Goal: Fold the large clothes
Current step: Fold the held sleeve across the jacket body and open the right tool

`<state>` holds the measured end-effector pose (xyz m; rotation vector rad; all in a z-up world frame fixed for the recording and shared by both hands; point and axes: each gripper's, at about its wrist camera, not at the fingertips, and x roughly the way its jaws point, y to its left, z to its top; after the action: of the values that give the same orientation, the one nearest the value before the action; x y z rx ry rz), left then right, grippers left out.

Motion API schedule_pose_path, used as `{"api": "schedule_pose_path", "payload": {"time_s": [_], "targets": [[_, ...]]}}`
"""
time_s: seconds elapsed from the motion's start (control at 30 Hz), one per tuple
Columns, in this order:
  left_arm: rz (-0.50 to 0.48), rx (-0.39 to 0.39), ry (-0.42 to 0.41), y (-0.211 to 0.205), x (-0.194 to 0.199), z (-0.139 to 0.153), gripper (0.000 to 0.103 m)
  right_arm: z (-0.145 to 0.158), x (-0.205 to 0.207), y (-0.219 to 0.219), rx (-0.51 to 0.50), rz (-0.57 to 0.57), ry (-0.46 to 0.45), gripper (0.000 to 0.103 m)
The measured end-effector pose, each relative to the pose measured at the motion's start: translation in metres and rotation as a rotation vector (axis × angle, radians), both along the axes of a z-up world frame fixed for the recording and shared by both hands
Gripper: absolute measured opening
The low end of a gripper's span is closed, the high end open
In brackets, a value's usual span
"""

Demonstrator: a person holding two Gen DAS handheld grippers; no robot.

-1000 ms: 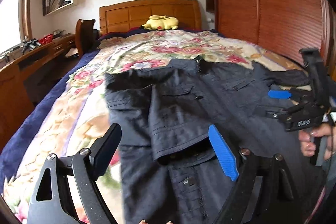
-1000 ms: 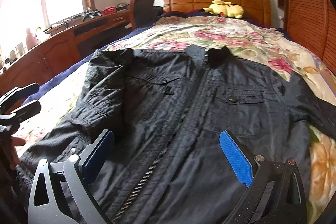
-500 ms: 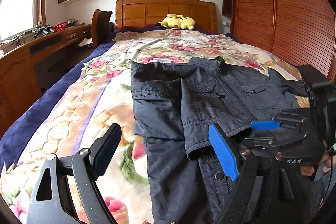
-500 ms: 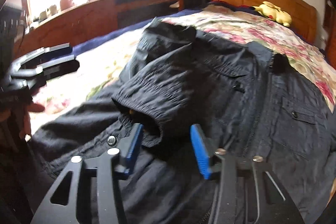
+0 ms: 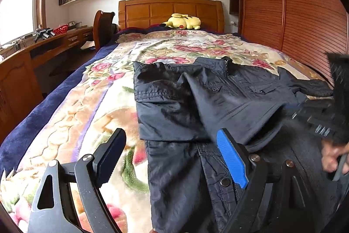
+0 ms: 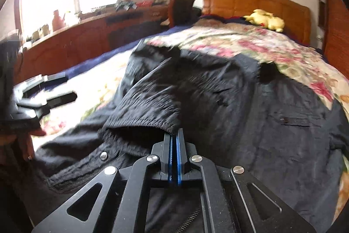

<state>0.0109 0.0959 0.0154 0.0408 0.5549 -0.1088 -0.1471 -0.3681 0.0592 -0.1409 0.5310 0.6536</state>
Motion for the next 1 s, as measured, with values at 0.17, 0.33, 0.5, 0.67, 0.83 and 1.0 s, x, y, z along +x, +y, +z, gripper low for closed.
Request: {"api": "schedule_pose_path", "payload": {"time_s": [0.17,0.33,0.5,0.67,0.83,1.0], "targets": [[-0.029,-0.023,-0.001,-0.007,-0.001,0.003,0.086,0.013,-0.011,-0.042,0.039,-0.090,-0.041,0.002],[-0.061,-0.008,-0.020,-0.025,-0.004,0.009,0.086,0.013,-0.015,-0.080,0.029,-0.194,-0.052,0.002],[-0.101,0.000,-0.021,-0.045,-0.005,0.012,0.086,0.006,-0.013,-0.112,-0.016,-0.292,-0.033,0.002],[-0.133,-0.012,-0.018,-0.061,-0.004,0.011,0.086,0.003,-0.009,-0.127,-0.053,-0.372,-0.008,0.003],[-0.160,-0.008,-0.009,-0.077,-0.002,0.006,0.086,0.008,-0.006,-0.136,-0.049,-0.417,0.002,0.003],[-0.175,-0.005,-0.007,-0.090,0.000,0.006,0.086,0.008,-0.007,-0.137,-0.049,-0.393,0.029,0.003]]}}
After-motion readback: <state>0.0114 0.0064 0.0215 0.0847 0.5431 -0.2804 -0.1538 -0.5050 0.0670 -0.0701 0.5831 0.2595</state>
